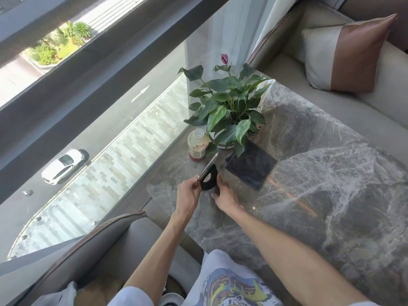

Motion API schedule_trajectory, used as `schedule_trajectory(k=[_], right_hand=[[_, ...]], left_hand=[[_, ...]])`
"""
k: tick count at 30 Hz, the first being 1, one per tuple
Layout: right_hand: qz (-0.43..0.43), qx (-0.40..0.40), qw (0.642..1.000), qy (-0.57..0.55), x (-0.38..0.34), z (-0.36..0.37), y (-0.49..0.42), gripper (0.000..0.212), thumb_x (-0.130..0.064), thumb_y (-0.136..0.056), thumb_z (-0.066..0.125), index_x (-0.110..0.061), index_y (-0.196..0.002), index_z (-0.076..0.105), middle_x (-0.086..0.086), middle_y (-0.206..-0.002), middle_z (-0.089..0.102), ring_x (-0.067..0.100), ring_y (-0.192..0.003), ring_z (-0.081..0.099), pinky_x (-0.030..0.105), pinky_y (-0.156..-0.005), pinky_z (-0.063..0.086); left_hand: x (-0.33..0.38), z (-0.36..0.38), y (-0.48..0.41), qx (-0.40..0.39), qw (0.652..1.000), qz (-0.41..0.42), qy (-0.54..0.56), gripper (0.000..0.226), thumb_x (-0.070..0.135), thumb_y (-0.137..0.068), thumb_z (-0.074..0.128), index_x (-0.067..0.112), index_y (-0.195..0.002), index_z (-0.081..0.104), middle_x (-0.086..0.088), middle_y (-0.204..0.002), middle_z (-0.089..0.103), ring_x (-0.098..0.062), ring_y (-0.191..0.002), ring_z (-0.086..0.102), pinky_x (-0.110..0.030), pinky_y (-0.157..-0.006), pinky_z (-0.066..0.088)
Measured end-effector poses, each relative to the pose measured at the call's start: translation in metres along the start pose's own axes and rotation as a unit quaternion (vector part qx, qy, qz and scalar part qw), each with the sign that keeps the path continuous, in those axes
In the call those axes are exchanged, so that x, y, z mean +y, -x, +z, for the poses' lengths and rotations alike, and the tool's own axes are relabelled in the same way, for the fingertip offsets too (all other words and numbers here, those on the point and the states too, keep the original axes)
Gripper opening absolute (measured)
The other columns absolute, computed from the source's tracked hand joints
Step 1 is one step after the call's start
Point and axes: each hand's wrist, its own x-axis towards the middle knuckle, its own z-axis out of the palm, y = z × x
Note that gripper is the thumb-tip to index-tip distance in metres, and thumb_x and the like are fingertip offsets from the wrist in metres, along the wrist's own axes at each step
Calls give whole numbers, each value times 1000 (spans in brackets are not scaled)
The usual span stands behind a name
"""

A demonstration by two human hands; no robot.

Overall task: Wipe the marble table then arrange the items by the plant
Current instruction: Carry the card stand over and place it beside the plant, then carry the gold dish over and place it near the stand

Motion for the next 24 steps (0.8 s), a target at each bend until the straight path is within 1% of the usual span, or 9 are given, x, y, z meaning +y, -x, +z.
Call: schedule_trajectory(k=[3, 6, 9, 11, 13, 17, 19, 21, 24], right_hand=[[-2, -18, 999, -28, -1, -8, -4, 79, -32, -93, 56, -35, -154, 7, 10, -157, 29, 33, -139, 39, 42, -111, 37], [-30, -43, 989, -136, -5, -25, 8, 70, -30, -91, 60, -33, -151, 24, 1, -152, 41, 24, -137, 42, 32, -111, 35], [-49, -4, 984, -170, 11, -39, 35, 58, -32, -93, 59, -22, -146, 39, 0, -151, 43, 19, -139, 41, 29, -112, 31], [-53, 31, 989, -136, 34, -49, 61, 49, -39, -93, 56, -23, -139, 50, -2, -144, 52, 18, -133, 47, 32, -110, 37], [-51, 57, 990, -115, 62, -62, 92, 36, -43, -93, 55, -27, -125, 63, -7, -129, 64, 16, -121, 58, 31, -100, 45], [-17, 113, 991, -75, 140, -86, 158, 28, -48, -92, 56, -29, -108, 69, -5, -109, 73, 18, -103, 67, 32, -83, 51], [1, 130, 990, -60, 189, -94, 189, 32, -51, -91, 55, -32, -114, 66, -7, -116, 70, 18, -108, 65, 32, -85, 50], [1, 159, 986, -55, 241, -103, 219, 41, -51, -91, 56, -31, -126, 62, -7, -129, 64, 17, -119, 59, 31, -95, 46], [11, 202, 978, -57, 315, -121, 262, 51, -48, -90, 61, -23, -134, 57, -2, -138, 58, 19, -128, 53, 28, -104, 36]], left_hand=[[-3, 3, 0, 1, 1000, -25, -5, 31, 7, -91, 53, 5, -61, 46, 6, -54, 34, -10, -54, 24, -29, -49, 25], [-6, 8, 3, -20, 997, -74, -9, 9, 14, -90, 58, 5, -87, 61, 4, -72, 58, -13, -65, 47, -27, -55, 34], [-1, 14, 24, -25, 992, -121, -7, 23, 23, -88, 62, 11, -106, 52, -5, -92, 68, -27, -82, 61, -35, -64, 41], [7, 23, 43, -15, 988, -129, -88, 30, 23, -91, 57, 9, -115, 46, -15, -100, 68, -39, -90, 63, -39, -67, 43], [21, 36, 63, -40, 969, -99, -221, 33, 19, -91, 47, 9, -123, 45, -16, -103, 68, -40, -92, 63, -41, -71, 48], [59, 75, 102, -159, 926, -28, -340, 18, 24, -90, 40, 12, -88, 53, -14, -92, 68, -38, -85, 63, -41, -71, 53], [77, 101, 119, -199, 908, 4, -370, 25, 30, -93, 41, 13, -95, 59, -12, -100, 70, -37, -93, 64, -39, -76, 50], [96, 132, 135, -220, 892, 34, -392, 31, 36, -93, 42, 15, -107, 61, -11, -109, 69, -35, -102, 63, -39, -83, 49], [128, 184, 164, -245, 861, 85, -437, 41, 48, -93, 40, 21, -117, 59, -8, -118, 66, -32, -113, 58, -46, -97, 39]])
